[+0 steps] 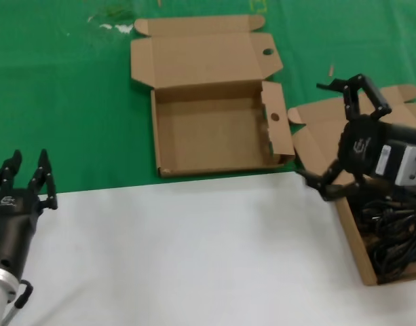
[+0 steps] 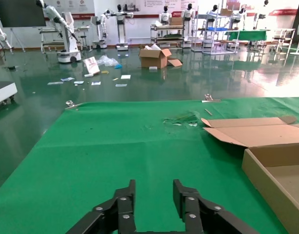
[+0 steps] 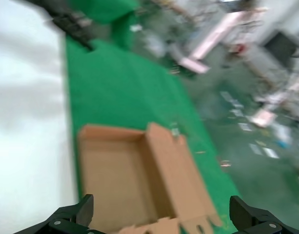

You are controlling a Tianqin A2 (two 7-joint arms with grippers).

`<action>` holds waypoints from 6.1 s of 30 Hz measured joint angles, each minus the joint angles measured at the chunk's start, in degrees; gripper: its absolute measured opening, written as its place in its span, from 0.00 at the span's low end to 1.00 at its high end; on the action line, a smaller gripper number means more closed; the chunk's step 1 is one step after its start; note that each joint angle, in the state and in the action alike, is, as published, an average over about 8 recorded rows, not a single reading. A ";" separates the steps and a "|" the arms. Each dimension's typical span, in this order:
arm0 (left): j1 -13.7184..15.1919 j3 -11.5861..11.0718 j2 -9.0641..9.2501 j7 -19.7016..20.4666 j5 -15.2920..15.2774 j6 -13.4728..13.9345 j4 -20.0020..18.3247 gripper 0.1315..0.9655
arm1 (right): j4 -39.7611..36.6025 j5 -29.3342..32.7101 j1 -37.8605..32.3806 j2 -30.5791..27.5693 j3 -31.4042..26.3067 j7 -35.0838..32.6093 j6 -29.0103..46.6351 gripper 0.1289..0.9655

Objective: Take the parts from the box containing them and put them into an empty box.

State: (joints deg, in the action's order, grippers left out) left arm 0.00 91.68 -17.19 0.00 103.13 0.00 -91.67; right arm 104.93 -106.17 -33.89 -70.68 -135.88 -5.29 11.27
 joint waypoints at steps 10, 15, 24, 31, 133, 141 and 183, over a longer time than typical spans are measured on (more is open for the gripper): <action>0.00 0.00 0.00 0.00 0.00 0.00 0.00 0.14 | -0.31 21.86 -11.16 -2.81 -1.80 13.90 22.81 1.00; 0.00 0.00 0.00 0.00 0.00 0.00 0.00 0.07 | -1.24 26.72 -10.72 -1.83 2.26 12.43 32.56 1.00; 0.00 0.00 0.00 0.00 0.00 0.00 0.00 0.02 | -2.50 32.39 -9.57 -0.26 8.00 8.19 48.31 1.00; 0.00 0.00 0.00 0.00 0.00 0.00 0.00 0.01 | -2.70 35.68 -7.43 0.97 11.65 7.09 55.08 1.00; 0.00 0.00 0.00 0.02 -0.02 0.00 0.00 0.01 | -11.86 51.40 -23.56 38.51 14.38 26.03 61.18 0.05; 0.00 0.00 0.00 0.02 -0.02 0.00 0.00 0.01 | -20.02 56.15 -24.56 47.08 11.02 24.91 55.72 0.05; 0.00 0.00 0.00 0.02 -0.01 0.00 0.00 0.01 | -32.27 52.49 -21.20 53.59 13.99 16.20 42.67 0.28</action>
State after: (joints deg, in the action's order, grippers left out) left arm 0.00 91.68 -17.19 0.02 103.11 0.00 -91.67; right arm 72.66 -53.68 -55.09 -17.09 -121.89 10.91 53.94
